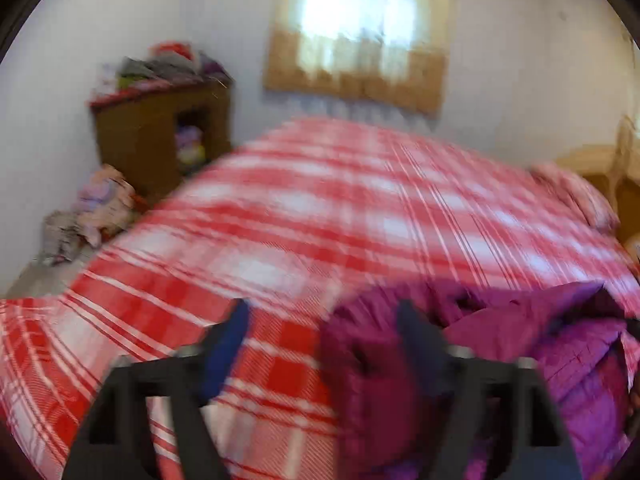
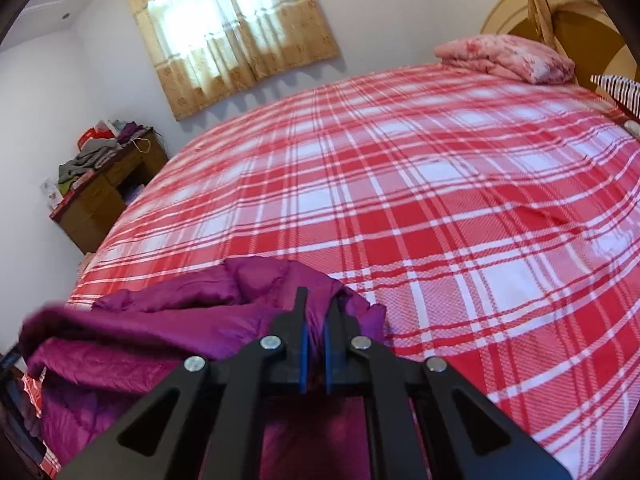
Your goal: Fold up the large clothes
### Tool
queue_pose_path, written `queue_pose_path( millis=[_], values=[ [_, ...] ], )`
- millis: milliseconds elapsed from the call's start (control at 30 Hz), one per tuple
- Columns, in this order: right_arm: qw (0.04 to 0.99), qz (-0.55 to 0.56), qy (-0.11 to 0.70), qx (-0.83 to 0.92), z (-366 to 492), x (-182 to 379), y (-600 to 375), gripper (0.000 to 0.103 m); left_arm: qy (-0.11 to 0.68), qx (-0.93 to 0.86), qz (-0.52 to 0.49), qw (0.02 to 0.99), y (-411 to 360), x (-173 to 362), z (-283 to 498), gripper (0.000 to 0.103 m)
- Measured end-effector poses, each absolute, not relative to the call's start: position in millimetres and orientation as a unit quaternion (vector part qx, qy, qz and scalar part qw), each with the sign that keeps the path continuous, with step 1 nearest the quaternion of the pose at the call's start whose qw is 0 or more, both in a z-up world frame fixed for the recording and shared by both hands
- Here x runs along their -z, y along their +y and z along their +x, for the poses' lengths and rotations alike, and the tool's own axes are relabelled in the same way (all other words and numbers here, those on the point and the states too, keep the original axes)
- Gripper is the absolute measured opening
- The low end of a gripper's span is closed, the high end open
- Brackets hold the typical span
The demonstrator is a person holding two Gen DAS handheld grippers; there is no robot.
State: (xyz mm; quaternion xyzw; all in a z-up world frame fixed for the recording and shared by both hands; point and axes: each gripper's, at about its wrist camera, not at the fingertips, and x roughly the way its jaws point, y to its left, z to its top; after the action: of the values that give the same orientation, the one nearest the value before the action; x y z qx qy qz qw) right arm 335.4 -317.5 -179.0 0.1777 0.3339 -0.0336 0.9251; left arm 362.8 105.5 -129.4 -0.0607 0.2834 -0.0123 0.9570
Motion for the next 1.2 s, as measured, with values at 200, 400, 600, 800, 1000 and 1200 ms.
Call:
queue_pose_path(
  millis=[200,400,600,800,1000,1200],
  values=[
    [0.923,0.187,0.332,0.058,356.8,170.0,-323.1,0.064,0.239,-0.122,-0.038,0.963,98.3,89.6,352.2,0.083],
    [0.942,0.159,0.285,0.072,333.1,128.9,-287.4,0.072,0.195,-0.085,0.029,0.977,34.2,72.3,321.9,0.087],
    [0.944,0.055,0.323,-0.043,330.0,133.5,-174.1,0.050,0.231,-0.038,0.090,0.968,-26.6,104.3,338.3,0.088],
    [0.939,-0.029,0.340,-0.049,354.8,174.1,-133.0,0.046,0.276,-0.059,0.117,0.952,-36.8,143.6,385.1,0.088],
    [0.931,0.010,0.363,-0.038,377.5,199.0,-155.3,0.046,0.353,-0.071,0.062,0.931,-10.8,186.8,430.0,0.088],
    [0.931,0.026,0.362,-0.048,383.7,203.2,-153.6,0.046,0.369,-0.074,0.044,0.925,-8.8,205.7,440.8,0.089]
  ],
)
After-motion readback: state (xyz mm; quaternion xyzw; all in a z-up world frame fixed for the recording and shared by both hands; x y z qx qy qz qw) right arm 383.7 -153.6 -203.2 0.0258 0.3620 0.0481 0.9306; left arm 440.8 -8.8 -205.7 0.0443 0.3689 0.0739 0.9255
